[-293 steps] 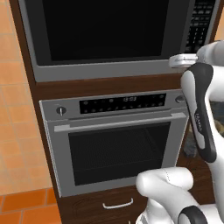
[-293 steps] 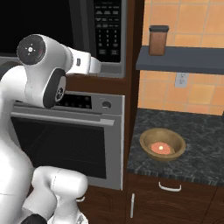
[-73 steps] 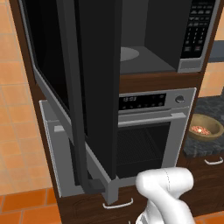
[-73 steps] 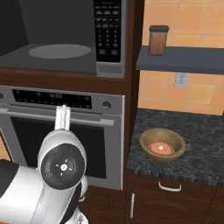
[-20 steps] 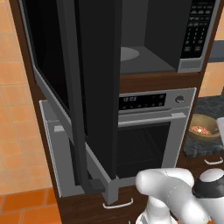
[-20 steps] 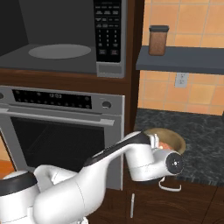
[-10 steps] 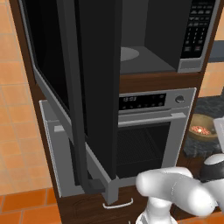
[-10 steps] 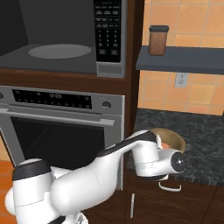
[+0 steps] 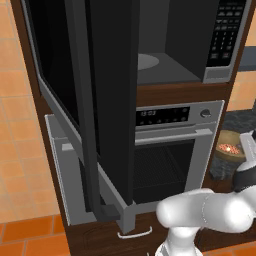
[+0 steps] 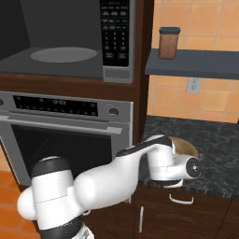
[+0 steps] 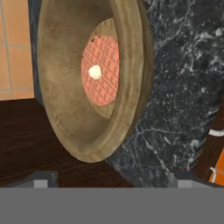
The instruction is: Open the microwave, place the bowl with waffle inside the microwave, then close the microwave door and turn it on.
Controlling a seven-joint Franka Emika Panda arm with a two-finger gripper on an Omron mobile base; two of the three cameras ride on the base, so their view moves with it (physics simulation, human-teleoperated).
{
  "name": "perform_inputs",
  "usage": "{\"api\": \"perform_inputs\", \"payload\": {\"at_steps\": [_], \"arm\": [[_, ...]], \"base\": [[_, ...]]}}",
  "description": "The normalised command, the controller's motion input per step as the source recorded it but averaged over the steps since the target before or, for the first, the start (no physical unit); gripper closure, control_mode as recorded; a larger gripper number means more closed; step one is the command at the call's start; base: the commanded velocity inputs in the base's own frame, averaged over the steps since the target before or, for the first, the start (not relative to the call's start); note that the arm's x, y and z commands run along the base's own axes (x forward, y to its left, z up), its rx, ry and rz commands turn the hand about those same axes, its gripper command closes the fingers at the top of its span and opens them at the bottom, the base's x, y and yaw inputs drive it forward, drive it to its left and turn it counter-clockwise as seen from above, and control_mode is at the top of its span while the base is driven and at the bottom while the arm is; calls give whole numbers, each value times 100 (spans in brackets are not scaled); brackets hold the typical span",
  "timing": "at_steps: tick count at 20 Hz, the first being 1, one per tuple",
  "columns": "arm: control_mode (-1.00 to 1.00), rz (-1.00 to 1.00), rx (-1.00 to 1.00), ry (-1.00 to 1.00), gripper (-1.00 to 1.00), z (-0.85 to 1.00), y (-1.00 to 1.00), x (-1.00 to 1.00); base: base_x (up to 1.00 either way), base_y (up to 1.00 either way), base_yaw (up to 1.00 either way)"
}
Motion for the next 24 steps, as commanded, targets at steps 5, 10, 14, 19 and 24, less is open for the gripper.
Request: {"api": "perform_inputs", "payload": {"at_steps": [5, 10, 14, 19, 24], "arm": [[-100, 6, 1, 0, -100, -27, -21, 20], [-100, 9, 1, 0, -100, -16, -10, 21], [-100, 7, 0, 0, 100, -18, -2, 15], [-100, 1, 0, 0, 100, -24, 0, 28], [-100, 0, 0, 2, 100, -19, 0, 30]], "base": [[0, 0, 0], [0, 0, 0], [0, 0, 0], [0, 0, 0], [0, 0, 0]]}}
